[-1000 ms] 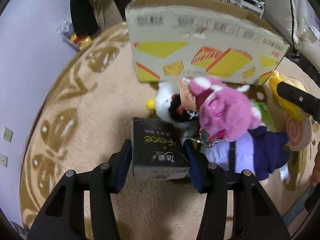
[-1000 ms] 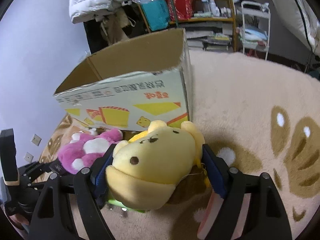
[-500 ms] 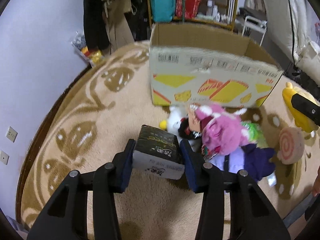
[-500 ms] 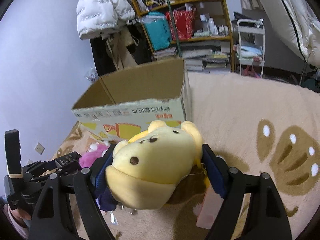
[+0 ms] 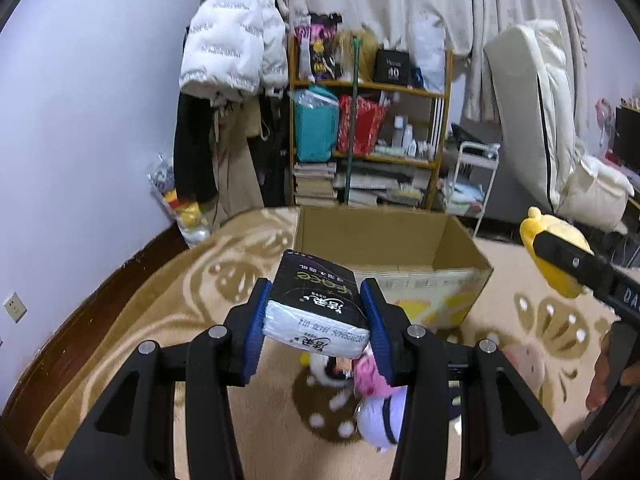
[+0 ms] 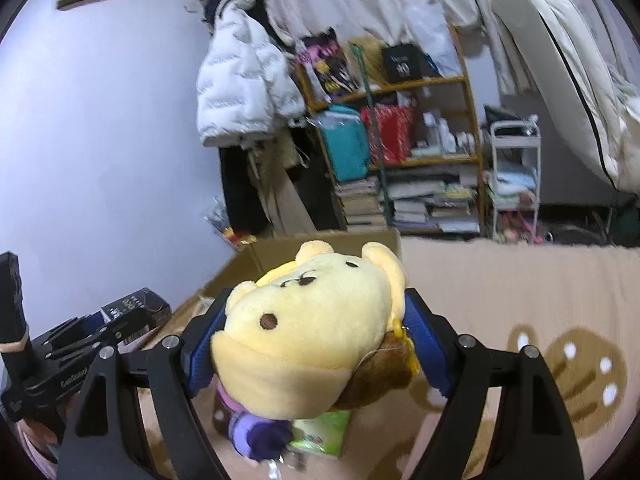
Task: Organize soft objects
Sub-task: 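Carry both items over the box and open both tools to drop them inside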
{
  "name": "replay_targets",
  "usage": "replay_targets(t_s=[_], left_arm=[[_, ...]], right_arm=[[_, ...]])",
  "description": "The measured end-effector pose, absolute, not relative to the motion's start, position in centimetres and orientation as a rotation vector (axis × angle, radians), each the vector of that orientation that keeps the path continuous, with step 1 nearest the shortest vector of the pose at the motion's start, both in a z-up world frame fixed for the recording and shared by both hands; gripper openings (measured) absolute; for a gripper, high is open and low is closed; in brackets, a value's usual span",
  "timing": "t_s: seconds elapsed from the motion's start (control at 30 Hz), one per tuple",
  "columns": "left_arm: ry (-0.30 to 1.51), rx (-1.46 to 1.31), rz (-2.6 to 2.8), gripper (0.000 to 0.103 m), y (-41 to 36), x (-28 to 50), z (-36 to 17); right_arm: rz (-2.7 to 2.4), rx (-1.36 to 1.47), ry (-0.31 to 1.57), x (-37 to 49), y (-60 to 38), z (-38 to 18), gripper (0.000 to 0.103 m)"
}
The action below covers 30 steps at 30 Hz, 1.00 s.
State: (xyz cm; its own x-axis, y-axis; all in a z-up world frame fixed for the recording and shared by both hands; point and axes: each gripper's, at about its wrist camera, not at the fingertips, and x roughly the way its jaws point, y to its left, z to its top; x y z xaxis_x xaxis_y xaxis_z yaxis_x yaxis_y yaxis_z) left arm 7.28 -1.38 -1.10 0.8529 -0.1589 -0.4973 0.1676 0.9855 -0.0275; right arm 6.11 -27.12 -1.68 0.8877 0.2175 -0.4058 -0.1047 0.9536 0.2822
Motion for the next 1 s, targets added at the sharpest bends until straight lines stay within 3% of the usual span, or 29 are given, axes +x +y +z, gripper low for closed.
replay_targets(t_s=[0.5, 1.0], left_arm=[[0.433, 0.086, -0.219, 0.044, -4.8, 13.8, 2.7], [0.620, 0.106, -0.253, 0.045, -7.9, 20.5, -3.8]], right_arm=[[0.140, 0.080, 0.430, 11.1, -25.5, 0.9, 0.086], [0.186, 0.151, 0.533, 17.5, -27.0, -4.0, 0.087]])
